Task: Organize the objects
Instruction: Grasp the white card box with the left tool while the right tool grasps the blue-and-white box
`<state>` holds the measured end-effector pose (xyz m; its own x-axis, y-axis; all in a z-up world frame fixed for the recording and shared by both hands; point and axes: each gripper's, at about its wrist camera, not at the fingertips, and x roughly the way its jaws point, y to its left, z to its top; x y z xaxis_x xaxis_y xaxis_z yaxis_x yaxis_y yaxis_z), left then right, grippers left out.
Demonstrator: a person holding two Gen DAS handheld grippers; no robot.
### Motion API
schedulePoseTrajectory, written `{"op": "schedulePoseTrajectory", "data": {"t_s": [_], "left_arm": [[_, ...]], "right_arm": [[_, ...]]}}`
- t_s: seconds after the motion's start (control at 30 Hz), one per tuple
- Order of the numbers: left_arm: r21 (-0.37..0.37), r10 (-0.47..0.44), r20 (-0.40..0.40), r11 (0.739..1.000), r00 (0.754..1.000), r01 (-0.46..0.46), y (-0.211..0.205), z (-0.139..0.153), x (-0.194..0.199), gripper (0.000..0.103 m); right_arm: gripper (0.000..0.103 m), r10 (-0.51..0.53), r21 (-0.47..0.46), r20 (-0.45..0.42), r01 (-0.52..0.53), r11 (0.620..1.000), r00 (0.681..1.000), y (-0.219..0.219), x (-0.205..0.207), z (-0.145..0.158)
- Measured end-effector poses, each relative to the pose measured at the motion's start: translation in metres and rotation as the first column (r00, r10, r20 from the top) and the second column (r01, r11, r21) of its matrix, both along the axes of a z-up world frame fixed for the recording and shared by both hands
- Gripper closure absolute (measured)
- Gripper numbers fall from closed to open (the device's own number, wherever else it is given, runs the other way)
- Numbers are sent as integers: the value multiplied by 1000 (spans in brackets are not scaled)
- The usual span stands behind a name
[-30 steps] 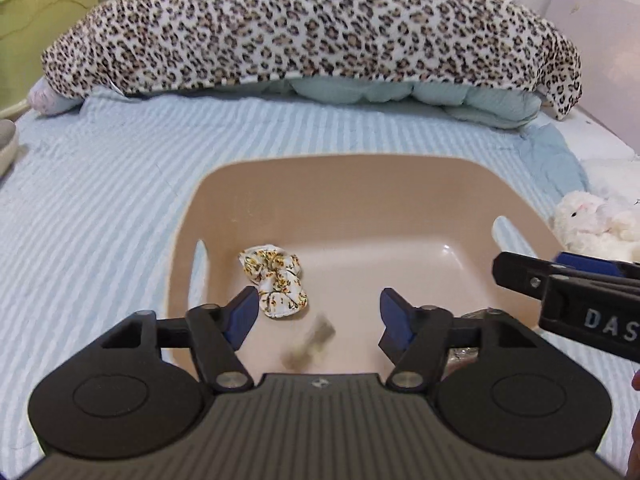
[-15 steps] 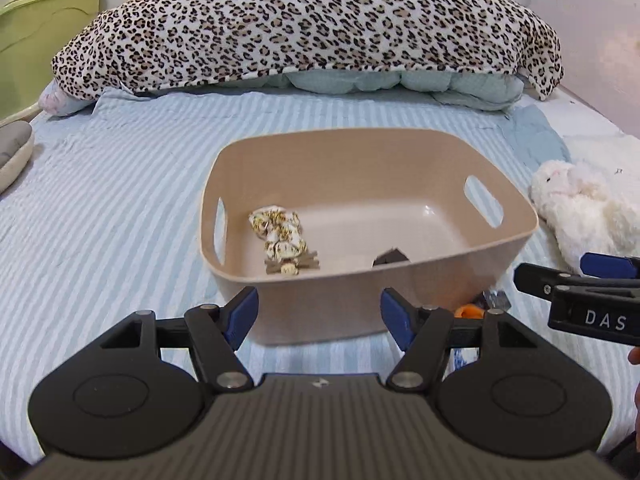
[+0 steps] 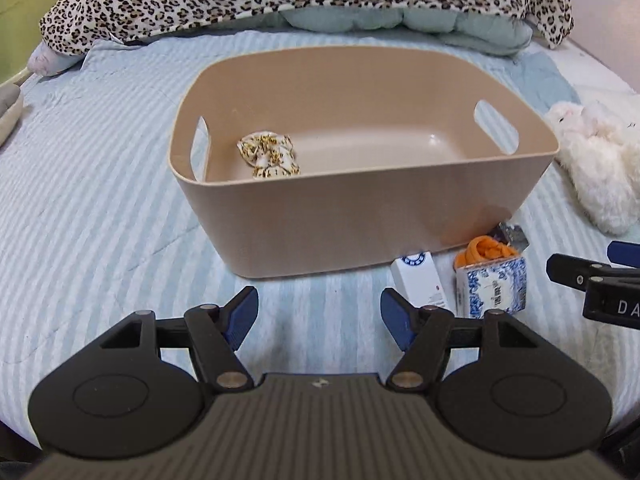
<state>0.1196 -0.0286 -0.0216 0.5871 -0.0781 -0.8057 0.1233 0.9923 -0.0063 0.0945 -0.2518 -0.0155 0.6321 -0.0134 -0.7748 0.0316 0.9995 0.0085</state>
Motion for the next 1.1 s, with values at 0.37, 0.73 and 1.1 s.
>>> {"op": "schedulePoseTrajectory", "data": {"t_s": [0.37,0.73,1.1], "left_arm": [[15,-4,-45,1000,999,5,-7,-21,13,34],[-38,-33,-53,999,998,31,-12,-22,21,34],[-95,-67,-70,994,995,60,-32,-29,32,34]], "right_arm": [[16,62,-52,-117,-68,996,991,11,7,-37],[12,88,-56,-172,-99,993,981,17,17,-52],[12,82,-57,-207,-95,994,975,13,21,-60]]}}
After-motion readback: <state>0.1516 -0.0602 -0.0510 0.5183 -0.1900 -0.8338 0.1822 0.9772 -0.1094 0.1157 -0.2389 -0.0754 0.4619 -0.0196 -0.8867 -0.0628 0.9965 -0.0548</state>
